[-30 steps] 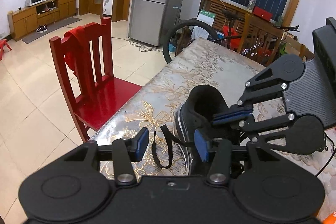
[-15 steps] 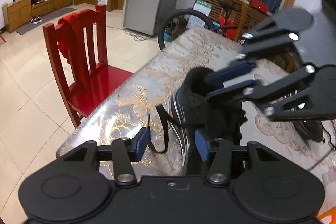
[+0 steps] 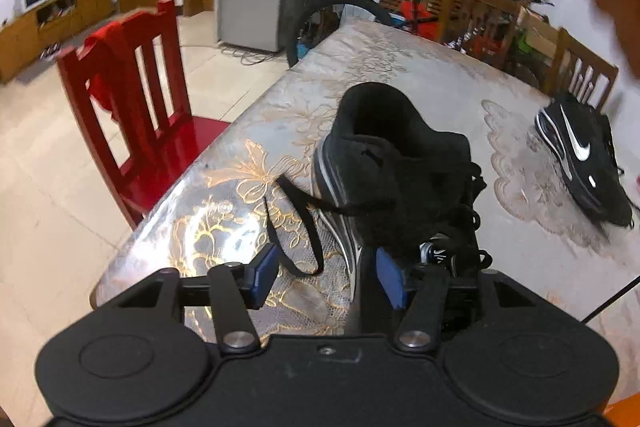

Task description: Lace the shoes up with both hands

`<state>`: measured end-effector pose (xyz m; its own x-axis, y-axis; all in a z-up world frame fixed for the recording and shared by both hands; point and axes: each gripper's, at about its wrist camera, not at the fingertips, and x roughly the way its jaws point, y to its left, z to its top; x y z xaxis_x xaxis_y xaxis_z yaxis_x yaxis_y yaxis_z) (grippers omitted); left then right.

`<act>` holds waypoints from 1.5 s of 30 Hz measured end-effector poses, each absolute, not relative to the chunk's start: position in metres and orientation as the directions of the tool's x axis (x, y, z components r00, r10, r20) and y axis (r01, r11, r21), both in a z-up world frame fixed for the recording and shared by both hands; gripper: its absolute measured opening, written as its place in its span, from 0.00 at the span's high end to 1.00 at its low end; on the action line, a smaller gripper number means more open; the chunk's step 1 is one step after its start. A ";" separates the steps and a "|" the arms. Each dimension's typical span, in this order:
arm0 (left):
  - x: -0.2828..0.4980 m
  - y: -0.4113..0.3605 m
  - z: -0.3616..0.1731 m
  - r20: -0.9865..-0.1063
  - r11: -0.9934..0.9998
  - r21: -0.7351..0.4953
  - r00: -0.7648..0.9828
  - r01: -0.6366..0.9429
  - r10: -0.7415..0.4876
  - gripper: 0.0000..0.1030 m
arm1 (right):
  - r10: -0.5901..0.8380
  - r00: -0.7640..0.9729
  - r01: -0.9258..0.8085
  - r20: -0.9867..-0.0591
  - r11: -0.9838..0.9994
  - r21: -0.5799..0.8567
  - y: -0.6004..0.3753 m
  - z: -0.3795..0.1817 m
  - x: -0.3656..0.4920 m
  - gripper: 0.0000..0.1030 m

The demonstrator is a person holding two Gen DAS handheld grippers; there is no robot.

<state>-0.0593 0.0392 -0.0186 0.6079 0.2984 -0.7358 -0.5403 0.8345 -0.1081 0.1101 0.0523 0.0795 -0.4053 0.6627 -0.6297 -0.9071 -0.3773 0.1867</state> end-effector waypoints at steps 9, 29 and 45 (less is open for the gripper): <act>-0.059 0.038 -0.019 -0.747 0.847 -0.070 0.590 -0.527 0.305 0.50 | 0.741 -0.215 -0.901 -0.636 -0.401 -0.163 0.012 0.067 0.082 0.61; -0.050 0.033 -0.024 -0.753 0.869 0.033 0.559 -0.494 0.347 0.50 | 0.892 -0.372 -0.866 -0.258 -0.233 0.443 0.009 0.106 0.119 0.98; -0.051 0.035 -0.030 -0.770 0.856 0.043 0.529 -0.514 0.356 0.50 | 0.828 -0.523 -0.614 0.204 -0.532 0.584 0.057 0.209 0.133 0.97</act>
<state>-0.0506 0.0354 -0.0298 0.5289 0.3562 -0.7703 -0.5144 0.8565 0.0430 0.1327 0.0571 0.2094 -0.5229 0.8276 0.2041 -0.6135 -0.5316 0.5839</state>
